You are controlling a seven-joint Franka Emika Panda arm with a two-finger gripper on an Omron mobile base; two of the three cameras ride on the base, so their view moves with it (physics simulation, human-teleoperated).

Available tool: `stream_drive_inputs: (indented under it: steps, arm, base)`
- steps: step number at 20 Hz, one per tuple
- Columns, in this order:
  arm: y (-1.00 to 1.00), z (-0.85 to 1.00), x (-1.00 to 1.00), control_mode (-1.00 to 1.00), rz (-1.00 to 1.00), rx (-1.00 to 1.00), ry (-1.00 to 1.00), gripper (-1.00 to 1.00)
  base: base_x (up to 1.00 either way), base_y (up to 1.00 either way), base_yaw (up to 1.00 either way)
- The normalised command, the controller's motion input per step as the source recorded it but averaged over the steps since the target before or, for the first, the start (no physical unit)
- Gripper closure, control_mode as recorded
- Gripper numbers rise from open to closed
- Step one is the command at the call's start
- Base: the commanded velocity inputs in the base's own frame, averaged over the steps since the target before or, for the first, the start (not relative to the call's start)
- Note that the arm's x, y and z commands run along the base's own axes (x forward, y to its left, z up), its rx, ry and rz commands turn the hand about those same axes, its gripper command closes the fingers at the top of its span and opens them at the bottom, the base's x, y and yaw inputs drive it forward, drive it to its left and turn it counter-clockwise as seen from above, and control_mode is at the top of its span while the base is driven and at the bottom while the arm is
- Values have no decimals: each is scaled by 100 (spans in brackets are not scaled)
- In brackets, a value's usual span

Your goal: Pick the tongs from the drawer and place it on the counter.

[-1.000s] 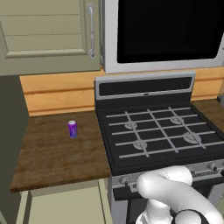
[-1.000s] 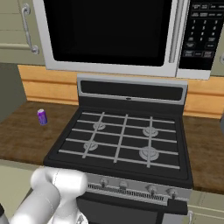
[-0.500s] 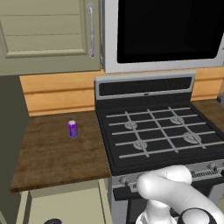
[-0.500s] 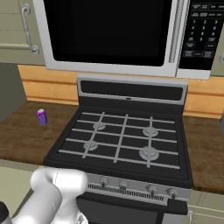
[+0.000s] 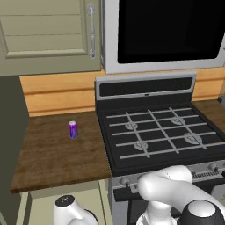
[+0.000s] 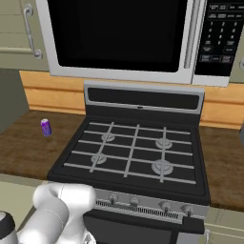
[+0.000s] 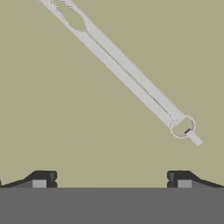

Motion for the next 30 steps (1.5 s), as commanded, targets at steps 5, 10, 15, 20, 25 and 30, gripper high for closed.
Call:
stream_drive_inputs:
  steps: [5, 10, 15, 20, 25, 30]
  arm:
    - [-6, 0, 32, -100, 6, -6, -13, -100]
    - [-12, -2, 35, -100, 24, -1, -10, -100]
    - [0, -3, 38, -100, 21, 0, 0, -100]
    - [-2, -36, 17, -100, 9, 0, 0, -100]
    - [2, -49, 10, -100, 4, 0, -2, -100]
    - [18, -36, 3, -100, 1, 0, -3, -100]
  base:
    - [0, 0, 0]
    - [0, 0, 0]
    - [0, 0, 0]
    - [0, 0, 0]
    - [0, 0, 0]
    - [0, 0, 0]
